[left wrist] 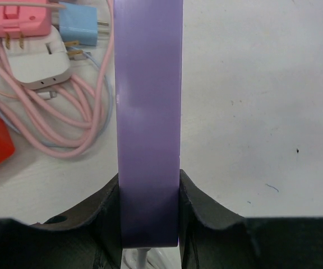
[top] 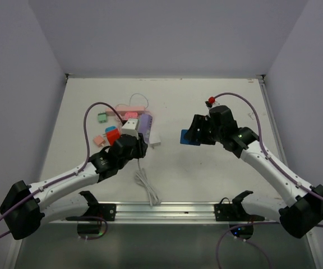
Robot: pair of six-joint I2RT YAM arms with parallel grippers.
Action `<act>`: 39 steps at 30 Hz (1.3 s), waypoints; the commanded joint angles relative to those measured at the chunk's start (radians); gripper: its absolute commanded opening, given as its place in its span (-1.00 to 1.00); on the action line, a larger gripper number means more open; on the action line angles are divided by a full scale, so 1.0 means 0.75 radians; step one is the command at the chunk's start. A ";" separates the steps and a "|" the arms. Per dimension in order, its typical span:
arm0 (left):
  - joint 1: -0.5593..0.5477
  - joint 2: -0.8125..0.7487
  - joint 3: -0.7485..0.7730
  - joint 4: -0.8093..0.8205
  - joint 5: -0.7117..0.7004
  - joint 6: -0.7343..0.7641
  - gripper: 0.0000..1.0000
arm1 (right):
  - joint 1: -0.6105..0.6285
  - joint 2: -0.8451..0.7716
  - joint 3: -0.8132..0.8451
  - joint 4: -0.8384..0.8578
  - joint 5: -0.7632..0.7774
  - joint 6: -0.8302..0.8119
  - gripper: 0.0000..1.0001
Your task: Pull the plug off the socket
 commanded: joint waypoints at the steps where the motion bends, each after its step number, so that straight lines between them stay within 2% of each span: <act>1: -0.005 -0.044 -0.056 0.188 0.203 0.022 -1.00 | 0.000 0.097 0.020 0.217 -0.041 -0.157 -1.00; 9: -0.003 -0.130 -0.150 0.155 0.209 -0.050 -1.00 | 0.000 0.493 0.099 0.581 -0.049 -0.274 -1.00; 15: -0.005 -0.173 -0.180 0.055 0.197 -0.086 -1.00 | 0.000 0.841 0.277 0.824 -0.139 -0.258 -1.00; 21: -0.003 -0.199 -0.217 0.026 0.236 -0.109 -1.00 | 0.000 1.099 0.431 0.990 -0.251 -0.225 -0.99; 26: -0.003 -0.206 -0.215 0.020 0.273 -0.070 -1.00 | 0.009 1.259 0.468 1.058 -0.350 -0.206 -0.71; 27: -0.003 -0.204 -0.209 0.022 0.291 -0.044 -1.00 | 0.009 1.265 0.457 1.070 -0.346 -0.206 -0.51; 29: -0.003 -0.197 -0.201 0.022 0.297 -0.021 -1.00 | 0.007 1.271 0.431 1.058 -0.332 -0.221 -0.24; 30: -0.003 -0.193 -0.195 0.028 0.311 0.007 -1.00 | 0.007 1.271 0.429 1.030 -0.327 -0.245 0.03; 33: -0.003 -0.153 -0.179 0.040 0.338 0.077 -1.00 | 0.003 1.249 0.418 0.944 -0.313 -0.290 0.38; 39: -0.003 0.005 -0.064 0.065 0.344 0.210 -1.00 | -0.020 1.034 0.404 0.756 -0.168 -0.331 0.78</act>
